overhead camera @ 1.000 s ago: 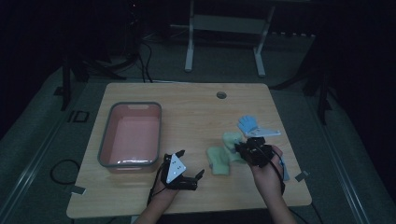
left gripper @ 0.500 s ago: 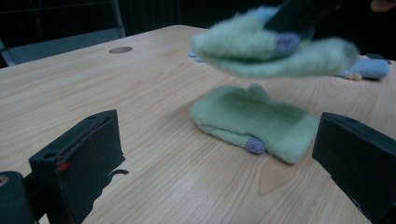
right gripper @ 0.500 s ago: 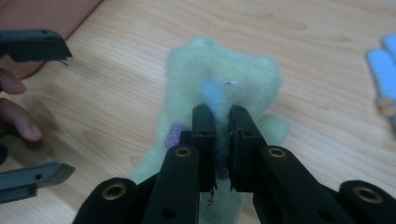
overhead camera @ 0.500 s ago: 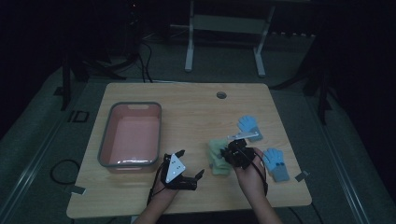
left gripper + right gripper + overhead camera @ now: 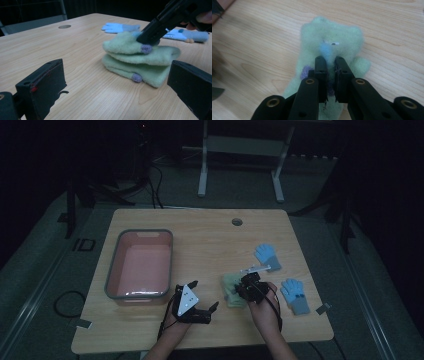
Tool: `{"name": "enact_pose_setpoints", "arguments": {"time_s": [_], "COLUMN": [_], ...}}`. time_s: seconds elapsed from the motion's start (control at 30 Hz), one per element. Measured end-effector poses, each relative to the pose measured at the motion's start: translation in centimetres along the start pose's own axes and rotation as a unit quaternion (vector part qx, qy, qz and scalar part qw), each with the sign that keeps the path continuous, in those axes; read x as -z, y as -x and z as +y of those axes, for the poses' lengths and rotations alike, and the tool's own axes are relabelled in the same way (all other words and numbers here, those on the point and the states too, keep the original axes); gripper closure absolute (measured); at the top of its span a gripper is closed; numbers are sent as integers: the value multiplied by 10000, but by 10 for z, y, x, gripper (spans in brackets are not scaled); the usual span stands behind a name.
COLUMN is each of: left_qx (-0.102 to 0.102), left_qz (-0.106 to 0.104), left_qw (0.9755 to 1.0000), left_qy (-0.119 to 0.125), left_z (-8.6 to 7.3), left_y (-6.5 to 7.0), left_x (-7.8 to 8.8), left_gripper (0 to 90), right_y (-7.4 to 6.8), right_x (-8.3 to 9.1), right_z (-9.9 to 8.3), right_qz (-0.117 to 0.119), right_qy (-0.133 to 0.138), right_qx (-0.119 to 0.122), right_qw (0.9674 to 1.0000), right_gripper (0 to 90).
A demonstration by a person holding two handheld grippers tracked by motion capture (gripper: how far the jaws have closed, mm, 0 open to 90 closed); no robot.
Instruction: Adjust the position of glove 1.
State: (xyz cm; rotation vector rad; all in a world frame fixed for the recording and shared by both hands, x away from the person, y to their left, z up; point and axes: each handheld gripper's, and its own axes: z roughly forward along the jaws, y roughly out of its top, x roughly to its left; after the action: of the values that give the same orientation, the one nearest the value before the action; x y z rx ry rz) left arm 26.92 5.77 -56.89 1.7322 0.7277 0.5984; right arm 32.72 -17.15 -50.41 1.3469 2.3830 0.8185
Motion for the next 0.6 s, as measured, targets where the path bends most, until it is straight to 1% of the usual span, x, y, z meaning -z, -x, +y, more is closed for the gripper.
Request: {"name": "enact_pose_setpoints", "arguments": {"time_s": [0.03, 0.1, 0.23, 0.37, 0.43, 0.5, 0.53, 0.6], "left_qx": [-3, -4, -5, -9, -20, -26, -34, -28], "left_qz": [2, 1, -8, -38, -18, 3, 26, 47], "left_qw": [10000, 10000, 10000, 10000, 10000, 10000, 10000, 10000], "left_qy": [0, -2, 1, 16, 26, 30, 32, 23], "left_z": [0, 0, 0, 0, 0, 0, 0, 0], "left_y": [0, 0, 0, 0, 0, 1, 1, 1], "left_x": [0, 0, 0, 0, 1, 1, 1, 0], "left_gripper": [18, 18, 18, 18, 18, 18, 18, 18], "right_y": [0, 0, -1, 0, 0, -1, -1, 0], "right_x": [-1, -4, -9, -13, -15, -14, -13, -9], "right_z": [-1, -2, -5, -7, -8, -9, -9, -8], "right_qz": [-16, 43, 54, 60, 88, 106, 117, 161], "right_qy": [-21, -67, -149, -171, -177, -161, -164, -129], "right_qx": [8, -28, -40, -77, -70, -79, -49, -65], "right_qw": [10000, 10000, 9999, 9998, 9998, 9998, 9998, 9998], "right_gripper": [826, 824, 814, 792, 773, 749, 732, 702]}}
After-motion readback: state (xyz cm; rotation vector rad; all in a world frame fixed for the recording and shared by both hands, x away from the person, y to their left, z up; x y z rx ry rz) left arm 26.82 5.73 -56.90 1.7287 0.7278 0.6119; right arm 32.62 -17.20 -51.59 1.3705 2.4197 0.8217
